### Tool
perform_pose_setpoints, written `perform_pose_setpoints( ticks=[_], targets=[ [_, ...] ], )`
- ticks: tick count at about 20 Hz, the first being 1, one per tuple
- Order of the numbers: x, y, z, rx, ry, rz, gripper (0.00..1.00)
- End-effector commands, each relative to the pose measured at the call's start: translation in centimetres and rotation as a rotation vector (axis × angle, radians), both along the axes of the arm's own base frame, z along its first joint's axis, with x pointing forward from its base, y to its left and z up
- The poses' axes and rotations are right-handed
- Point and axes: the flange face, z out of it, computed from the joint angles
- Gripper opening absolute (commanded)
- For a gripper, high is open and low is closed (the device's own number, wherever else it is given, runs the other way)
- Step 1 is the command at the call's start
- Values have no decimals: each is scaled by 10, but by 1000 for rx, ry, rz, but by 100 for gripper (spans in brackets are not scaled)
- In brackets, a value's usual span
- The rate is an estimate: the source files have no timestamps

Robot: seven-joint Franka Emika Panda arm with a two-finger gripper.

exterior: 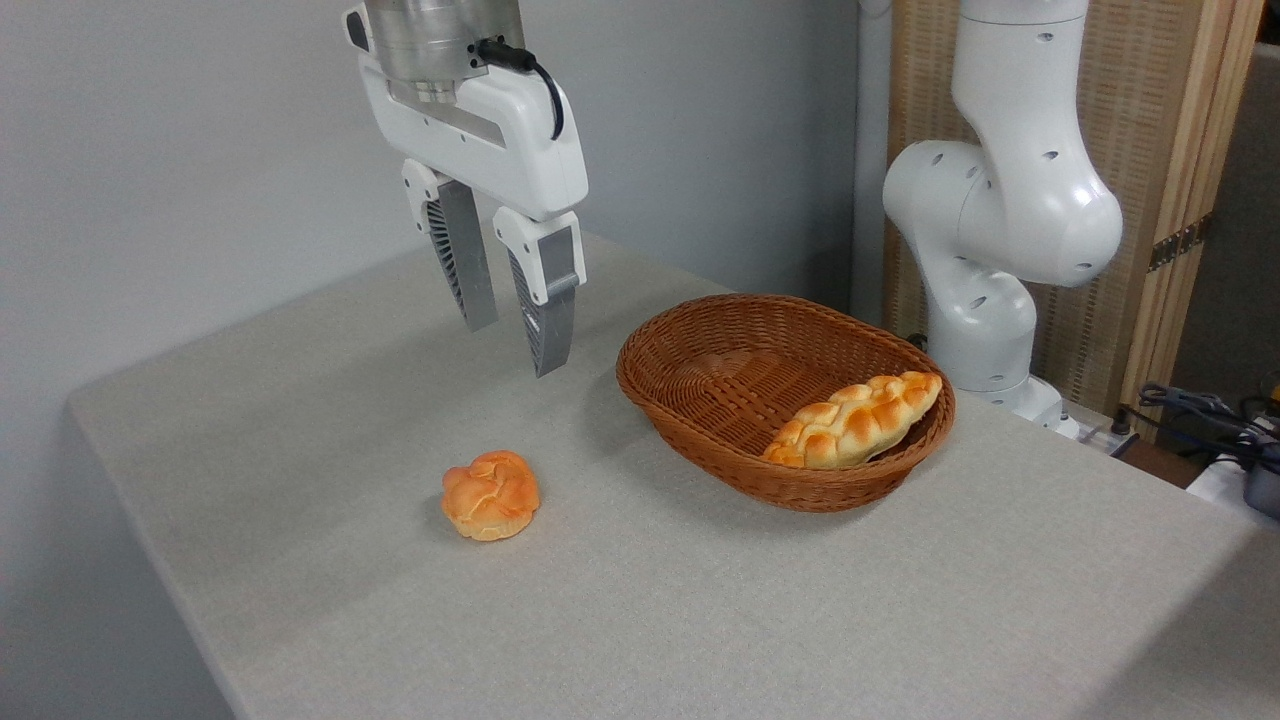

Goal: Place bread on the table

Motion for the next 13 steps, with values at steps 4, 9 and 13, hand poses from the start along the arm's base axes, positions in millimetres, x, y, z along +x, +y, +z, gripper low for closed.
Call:
perform_pose_setpoints(
  ticks=[4,9,13],
  targets=[
    [5,0,16,-2,41,-16,100],
    [7,0,16,-3,20,-11,100],
    [8,2,16,-3,21,-10,100]
  ],
)
